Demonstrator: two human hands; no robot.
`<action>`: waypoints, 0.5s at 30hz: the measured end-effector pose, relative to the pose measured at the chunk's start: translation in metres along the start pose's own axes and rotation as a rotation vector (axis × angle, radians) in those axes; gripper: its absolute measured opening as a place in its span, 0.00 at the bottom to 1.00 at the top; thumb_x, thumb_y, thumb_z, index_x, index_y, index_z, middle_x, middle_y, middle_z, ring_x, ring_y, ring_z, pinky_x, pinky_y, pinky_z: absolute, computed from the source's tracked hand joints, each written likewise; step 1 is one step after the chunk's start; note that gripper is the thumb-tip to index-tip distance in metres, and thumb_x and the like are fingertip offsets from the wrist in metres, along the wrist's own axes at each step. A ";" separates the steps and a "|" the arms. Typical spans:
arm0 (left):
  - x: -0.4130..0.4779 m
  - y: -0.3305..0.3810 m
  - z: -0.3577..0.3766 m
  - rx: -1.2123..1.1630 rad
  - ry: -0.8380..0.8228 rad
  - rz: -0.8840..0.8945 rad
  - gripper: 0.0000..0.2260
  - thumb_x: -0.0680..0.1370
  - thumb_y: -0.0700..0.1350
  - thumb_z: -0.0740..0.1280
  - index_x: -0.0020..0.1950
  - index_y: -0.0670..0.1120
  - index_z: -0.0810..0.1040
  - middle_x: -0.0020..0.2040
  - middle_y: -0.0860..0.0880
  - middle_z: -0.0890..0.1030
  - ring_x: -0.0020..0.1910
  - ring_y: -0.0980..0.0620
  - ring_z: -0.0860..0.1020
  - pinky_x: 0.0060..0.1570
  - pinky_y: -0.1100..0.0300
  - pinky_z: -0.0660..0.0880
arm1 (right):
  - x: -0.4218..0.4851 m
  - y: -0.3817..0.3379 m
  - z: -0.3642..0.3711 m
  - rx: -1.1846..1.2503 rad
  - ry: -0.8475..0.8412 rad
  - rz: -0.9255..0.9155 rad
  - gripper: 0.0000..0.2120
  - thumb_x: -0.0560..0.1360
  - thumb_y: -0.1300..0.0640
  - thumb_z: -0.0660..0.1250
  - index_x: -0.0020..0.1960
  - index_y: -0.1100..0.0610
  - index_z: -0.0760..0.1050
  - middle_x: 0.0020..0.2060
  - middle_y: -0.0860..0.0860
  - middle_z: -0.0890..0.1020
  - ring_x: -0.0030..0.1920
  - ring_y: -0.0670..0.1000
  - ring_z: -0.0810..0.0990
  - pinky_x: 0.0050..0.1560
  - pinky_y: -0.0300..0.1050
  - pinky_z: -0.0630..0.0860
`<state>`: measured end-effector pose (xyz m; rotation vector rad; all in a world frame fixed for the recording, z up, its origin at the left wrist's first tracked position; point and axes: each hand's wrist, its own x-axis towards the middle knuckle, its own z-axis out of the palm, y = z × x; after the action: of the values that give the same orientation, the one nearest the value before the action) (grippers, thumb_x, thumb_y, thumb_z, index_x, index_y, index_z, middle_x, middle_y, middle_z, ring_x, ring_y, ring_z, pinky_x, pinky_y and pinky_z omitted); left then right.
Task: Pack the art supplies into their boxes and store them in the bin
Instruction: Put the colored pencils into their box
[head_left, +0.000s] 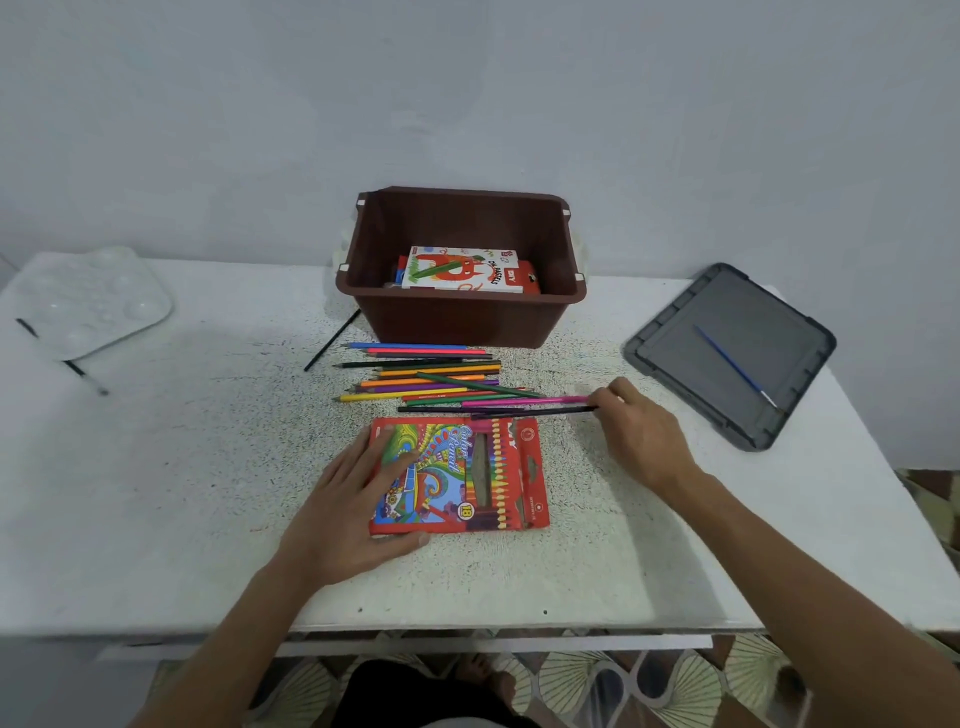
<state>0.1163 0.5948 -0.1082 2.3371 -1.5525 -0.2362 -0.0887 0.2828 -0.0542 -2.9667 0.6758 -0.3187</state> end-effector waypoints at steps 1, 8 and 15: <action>0.000 0.000 0.000 0.002 0.000 -0.004 0.42 0.70 0.77 0.60 0.79 0.60 0.54 0.81 0.55 0.45 0.80 0.53 0.41 0.74 0.52 0.46 | -0.004 0.008 -0.003 -0.009 -0.002 -0.018 0.06 0.76 0.65 0.69 0.52 0.61 0.76 0.42 0.55 0.77 0.27 0.51 0.69 0.24 0.34 0.56; -0.001 0.002 -0.001 -0.002 0.013 0.000 0.42 0.70 0.77 0.59 0.79 0.59 0.55 0.81 0.54 0.45 0.80 0.52 0.42 0.75 0.52 0.47 | -0.033 0.059 -0.025 -0.043 -0.016 -0.109 0.07 0.75 0.64 0.70 0.53 0.60 0.78 0.45 0.54 0.78 0.29 0.54 0.74 0.21 0.46 0.73; -0.001 0.001 0.000 0.001 0.016 0.006 0.43 0.70 0.77 0.58 0.80 0.58 0.55 0.81 0.54 0.46 0.80 0.52 0.43 0.74 0.50 0.49 | -0.057 0.064 -0.029 -0.029 0.024 -0.163 0.07 0.76 0.61 0.69 0.53 0.60 0.80 0.44 0.54 0.77 0.29 0.54 0.74 0.23 0.45 0.72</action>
<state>0.1152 0.5954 -0.1076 2.3292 -1.5527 -0.2151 -0.1719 0.2495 -0.0441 -3.0571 0.4444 -0.3588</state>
